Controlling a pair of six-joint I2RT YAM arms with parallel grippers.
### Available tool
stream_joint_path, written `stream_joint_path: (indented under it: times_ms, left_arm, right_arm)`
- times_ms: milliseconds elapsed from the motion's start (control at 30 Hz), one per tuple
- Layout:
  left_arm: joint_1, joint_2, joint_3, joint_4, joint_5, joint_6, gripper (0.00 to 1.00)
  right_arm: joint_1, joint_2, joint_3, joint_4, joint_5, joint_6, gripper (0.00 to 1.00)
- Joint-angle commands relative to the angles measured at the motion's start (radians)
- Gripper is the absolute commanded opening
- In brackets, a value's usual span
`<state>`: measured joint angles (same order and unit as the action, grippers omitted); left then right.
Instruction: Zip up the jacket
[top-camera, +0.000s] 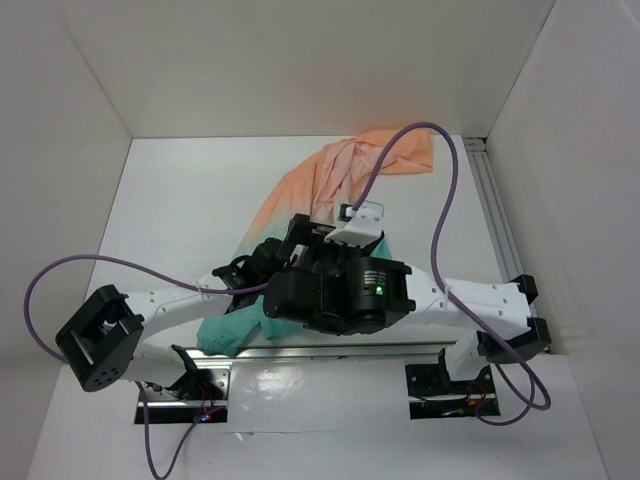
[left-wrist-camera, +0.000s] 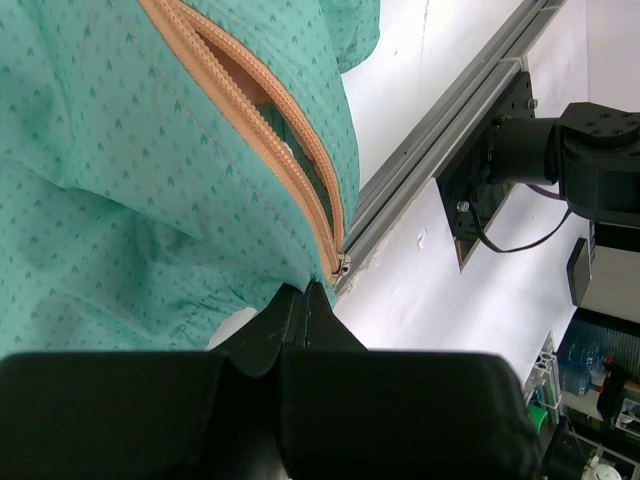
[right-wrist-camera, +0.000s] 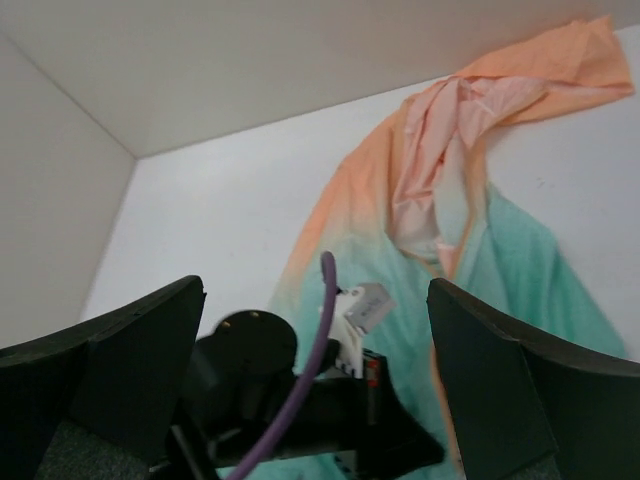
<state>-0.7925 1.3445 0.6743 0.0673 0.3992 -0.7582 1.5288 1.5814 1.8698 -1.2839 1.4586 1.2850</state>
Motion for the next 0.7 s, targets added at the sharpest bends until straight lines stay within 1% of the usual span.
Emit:
stream_joint_path:
  times_ms: [0,67,133,167,200,233,267,333,367,433,467,533,567,600,633,667]
  left_arm:
    - [0.004,-0.022,0.033,0.025,0.024,0.028,0.0]
    - [0.004,-0.022,0.033,0.016,0.024,0.028,0.0]
    - [0.004,-0.022,0.033,0.016,0.024,0.028,0.0]
    - [0.004,-0.022,0.033,0.016,0.024,0.028,0.0]
    - [0.004,-0.022,0.033,0.016,0.024,0.028,0.0]
    - [0.004,-0.022,0.033,0.016,0.024,0.028,0.0]
    - [0.004,-0.031,0.033,0.016,0.024,0.028,0.0]
    - [0.004,-0.031,0.033,0.016,0.024,0.028,0.0]
    - [0.004,-0.031,0.033,0.016,0.024,0.028,0.0]
    - [0.004,-0.041,0.033,0.016,0.024,0.028,0.0]
    - [0.004,-0.041,0.033,0.016,0.024,0.028,0.0]
    - [0.004,-0.041,0.033,0.016,0.024,0.028,0.0]
    - [0.004,-0.041,0.033,0.016,0.024,0.028,0.0]
    - [0.004,-0.041,0.033,0.016,0.024,0.028,0.0]
    - [0.004,-0.041,0.033,0.016,0.024,0.028,0.0]
    - [0.004,-0.041,0.033,0.016,0.024,0.028,0.0]
  right_arm:
    - [-0.004,0.0,0.113,-0.022,0.315,0.151,1.0]
    - [0.037,-0.014,0.101,-0.022,0.315,0.258,1.0]
    - [0.062,-0.086,0.025,-0.022,0.315,0.37,1.0]
    - [0.076,-0.116,-0.012,-0.022,0.315,0.505,1.0]
    - [0.076,-0.15,-0.058,-0.022,0.315,0.586,1.0]
    - [0.076,-0.22,-0.155,-0.022,0.315,0.662,1.0]
    - [0.076,-0.251,-0.191,-0.022,0.315,0.763,1.0]
    - [0.085,-0.338,-0.28,-0.022,0.315,0.827,1.0]
    - [0.085,-0.372,-0.316,-0.022,0.315,0.899,1.0]
    - [0.126,-0.443,-0.385,-0.022,0.315,0.973,1.0]
    - [0.137,-0.516,-0.461,-0.012,0.315,1.064,1.0]
    - [0.171,-0.587,-0.535,0.001,0.315,1.135,1.0]
    - [0.183,-0.648,-0.587,0.018,0.315,1.136,1.0]
    - [0.197,-0.667,-0.587,0.002,0.315,1.136,1.0]
    - [0.223,-0.676,-0.587,-0.012,0.315,1.116,1.0]
    - [0.223,-0.676,-0.575,-0.012,0.315,1.049,1.0]
